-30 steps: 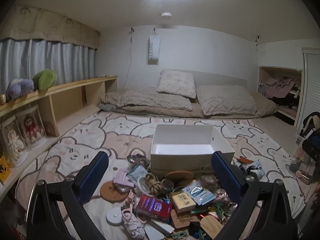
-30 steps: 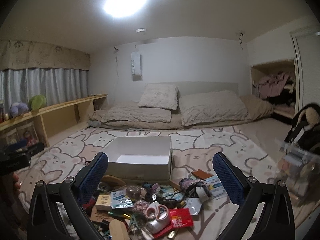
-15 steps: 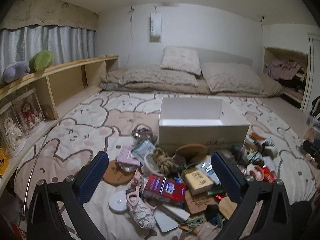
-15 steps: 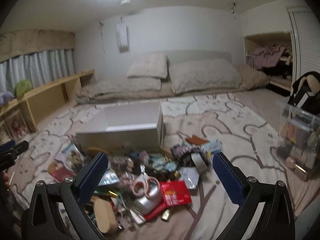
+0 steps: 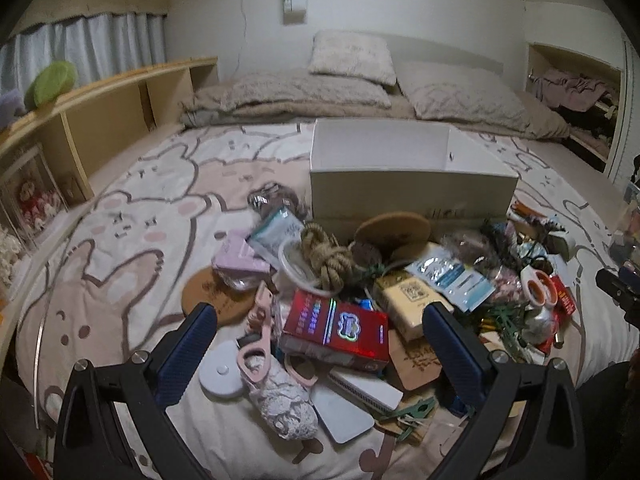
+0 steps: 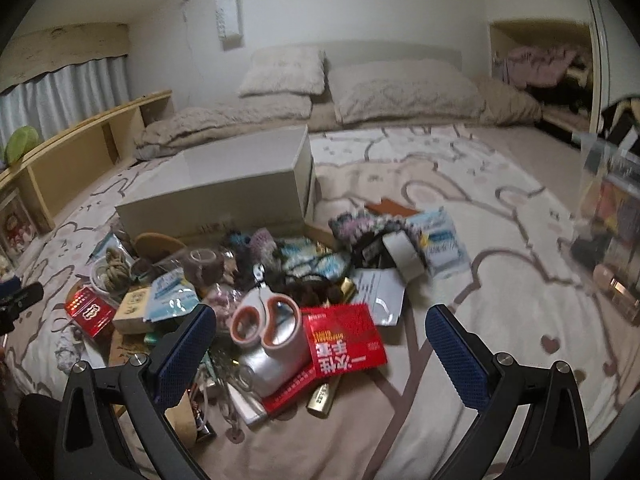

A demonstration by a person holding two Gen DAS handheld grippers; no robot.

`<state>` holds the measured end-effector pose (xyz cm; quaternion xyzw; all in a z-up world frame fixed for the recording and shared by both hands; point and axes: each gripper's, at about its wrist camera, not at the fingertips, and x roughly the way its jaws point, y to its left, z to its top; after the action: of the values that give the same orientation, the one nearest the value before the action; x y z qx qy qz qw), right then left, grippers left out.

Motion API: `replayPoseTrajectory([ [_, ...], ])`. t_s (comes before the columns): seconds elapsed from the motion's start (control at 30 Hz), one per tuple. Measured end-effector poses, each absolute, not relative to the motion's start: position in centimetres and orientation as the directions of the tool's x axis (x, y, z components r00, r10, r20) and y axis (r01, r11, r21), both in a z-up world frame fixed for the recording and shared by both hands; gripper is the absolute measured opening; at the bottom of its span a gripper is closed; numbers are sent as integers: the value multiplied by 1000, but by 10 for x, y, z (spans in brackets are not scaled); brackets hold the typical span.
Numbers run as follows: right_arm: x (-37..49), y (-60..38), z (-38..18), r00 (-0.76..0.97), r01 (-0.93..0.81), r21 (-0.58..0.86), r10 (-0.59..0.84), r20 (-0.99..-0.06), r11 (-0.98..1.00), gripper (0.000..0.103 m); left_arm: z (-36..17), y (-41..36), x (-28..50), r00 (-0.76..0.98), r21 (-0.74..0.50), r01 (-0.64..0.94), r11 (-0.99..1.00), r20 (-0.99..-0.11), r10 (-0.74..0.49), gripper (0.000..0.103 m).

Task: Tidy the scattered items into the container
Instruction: 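Lower the left gripper around the red cigarette box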

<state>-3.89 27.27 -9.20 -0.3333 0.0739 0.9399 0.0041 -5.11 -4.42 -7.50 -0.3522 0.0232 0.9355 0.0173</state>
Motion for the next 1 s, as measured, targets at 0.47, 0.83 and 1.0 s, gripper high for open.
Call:
replayPoseTrajectory([
  [0.47, -53, 271, -123, -730, -47, 253, -140, -669, -966, 103, -123, -18, -83, -646, 178, -108, -978, -760, -67, 103],
  [0.83, -54, 251, -127, -739, 32, 232, -179, -650, -972, 103, -147, -12, -100, -575, 219, -143, -965, -812, -99, 103],
  [1.0, -56, 239, -130, -739, 60, 208, -184, -648, -976, 103, -151, -15, -106, -559, 207, -135, -969, -823, -99, 103],
])
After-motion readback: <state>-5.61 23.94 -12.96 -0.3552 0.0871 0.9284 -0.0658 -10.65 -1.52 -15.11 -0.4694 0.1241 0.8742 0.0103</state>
